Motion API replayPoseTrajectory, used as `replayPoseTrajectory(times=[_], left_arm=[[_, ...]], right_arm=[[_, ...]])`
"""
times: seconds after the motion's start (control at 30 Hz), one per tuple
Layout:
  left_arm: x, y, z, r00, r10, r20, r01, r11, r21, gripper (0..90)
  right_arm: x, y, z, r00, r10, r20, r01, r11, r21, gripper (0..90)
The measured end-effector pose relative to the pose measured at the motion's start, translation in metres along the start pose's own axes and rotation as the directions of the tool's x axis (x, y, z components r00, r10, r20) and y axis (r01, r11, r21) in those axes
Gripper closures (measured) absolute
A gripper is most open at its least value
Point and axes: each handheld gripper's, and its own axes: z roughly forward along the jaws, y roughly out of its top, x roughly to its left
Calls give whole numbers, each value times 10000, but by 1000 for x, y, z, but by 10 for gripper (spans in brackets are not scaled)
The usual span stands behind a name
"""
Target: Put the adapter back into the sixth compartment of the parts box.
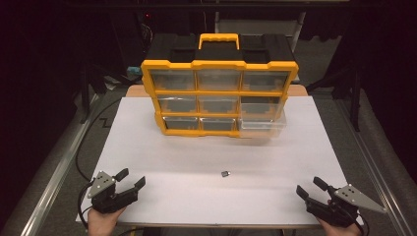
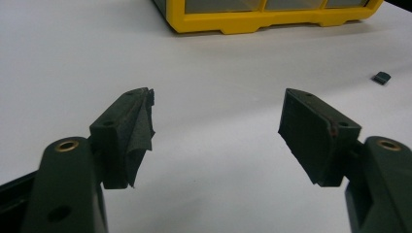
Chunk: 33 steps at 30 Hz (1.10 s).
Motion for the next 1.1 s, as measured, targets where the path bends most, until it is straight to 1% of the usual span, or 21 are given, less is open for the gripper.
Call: replayPoseTrajectory(times=[0.1,0.13,0.23,0.3,0.4,0.47,0.57,0.77,0.97,1.1], left_arm=[[0,0,1,10000,45,53,-45,10000,31,290],[0,0,1,9999,127,78,-128,9998,123,289],[0,0,1,9999,36,117,-36,10000,48,289],[1,-1,0,9999,88,99,-89,9999,90,289],[0,0,1,9999,56,113,-57,9999,86,289],[-1,0,1,9999,71,105,-73,9999,150,290],[-1,0,1,9999,71,110,-73,9998,165,290],[0,-1,0,10000,70,71,-71,9999,129,289],[0,-1,0,10000,92,36,-92,9999,131,288],[-1,-1,0,10000,70,7,-70,9999,112,287]], right_arm=[[-1,0,0,10000,-41,3,41,10000,11,286],[-1,0,-1,9999,107,-1,-107,9999,-52,281],[-1,0,0,10000,92,30,-91,9999,-78,281],[-1,1,0,9999,117,3,-117,9999,-32,281],[-1,1,1,9999,110,10,-110,9999,-93,281],[-2,0,-1,9996,272,-40,-273,9995,-170,281],[-2,1,0,9995,306,-74,-307,9994,-161,277],[-1,1,2,9996,272,-77,-273,9996,-121,270],[-2,3,2,9995,301,-94,-305,9988,-380,272],[-3,4,3,9994,327,-96,-331,9987,-396,273]])
